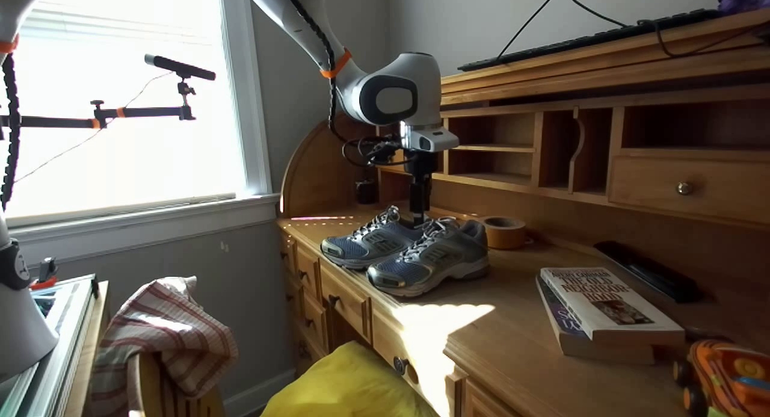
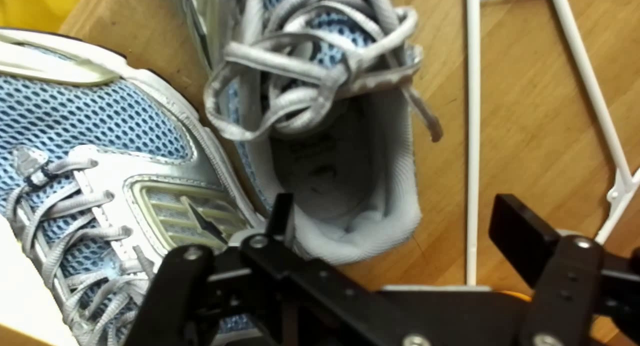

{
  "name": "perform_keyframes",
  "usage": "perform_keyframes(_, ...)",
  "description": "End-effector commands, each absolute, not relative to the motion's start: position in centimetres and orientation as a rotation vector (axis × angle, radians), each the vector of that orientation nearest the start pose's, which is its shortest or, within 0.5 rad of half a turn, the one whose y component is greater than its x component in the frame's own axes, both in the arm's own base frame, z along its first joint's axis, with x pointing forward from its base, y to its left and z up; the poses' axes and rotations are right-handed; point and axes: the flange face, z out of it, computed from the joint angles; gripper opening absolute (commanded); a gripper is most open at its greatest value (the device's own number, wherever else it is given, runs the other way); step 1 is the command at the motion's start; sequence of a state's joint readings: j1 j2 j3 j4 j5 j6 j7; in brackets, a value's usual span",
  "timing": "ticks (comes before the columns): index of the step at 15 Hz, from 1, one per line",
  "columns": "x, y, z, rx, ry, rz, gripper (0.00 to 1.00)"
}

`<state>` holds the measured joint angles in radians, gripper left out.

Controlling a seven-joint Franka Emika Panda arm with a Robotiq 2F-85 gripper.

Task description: Move the pair of shoes sightly to the left then move the shoe on the left to the right side

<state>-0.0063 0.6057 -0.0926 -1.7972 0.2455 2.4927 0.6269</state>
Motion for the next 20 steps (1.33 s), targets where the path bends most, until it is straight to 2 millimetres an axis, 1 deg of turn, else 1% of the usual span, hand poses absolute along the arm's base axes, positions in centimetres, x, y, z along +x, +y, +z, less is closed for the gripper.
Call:
perform_keyframes(1, 66.9, -5.2, 21.6, -2.698, 1.283, -0.093, 1.0)
perform_keyframes(5, 67.2, -3.9, 21.6, -2.689, 1.26, -0.059, 1.0)
perform_keyframes(7, 67.0, -3.6, 20.7, -2.708, 1.255, -0.043, 1.0)
perform_keyframes(9, 66.7, -3.7, 19.6, -2.733, 1.253, -0.007, 1.0)
perform_keyframes(10, 66.6, -3.9, 19.1, -2.743, 1.255, 0.014, 0.95)
perform_keyframes(11, 66.5, -4.1, 18.7, -2.754, 1.257, 0.029, 0.74)
perform_keyframes(12, 66.4, -4.2, 18.2, -2.766, 1.271, 0.049, 0.7)
perform_keyframes(13, 66.3, -4.4, 17.7, -2.78, 1.275, 0.063, 0.69)
perform_keyframes(14, 66.2, -4.5, 17.5, -2.787, 1.271, 0.077, 0.63)
perform_keyframes(15, 66.2, -4.6, 17.4, -2.791, 1.265, 0.092, 0.53)
perform_keyframes(19, 66.3, -4.8, 18.1, -2.801, 1.237, 0.138, 0.22)
perform_keyframes(20, 66.4, -4.8, 18.6, -2.793, 1.228, 0.141, 0.15)
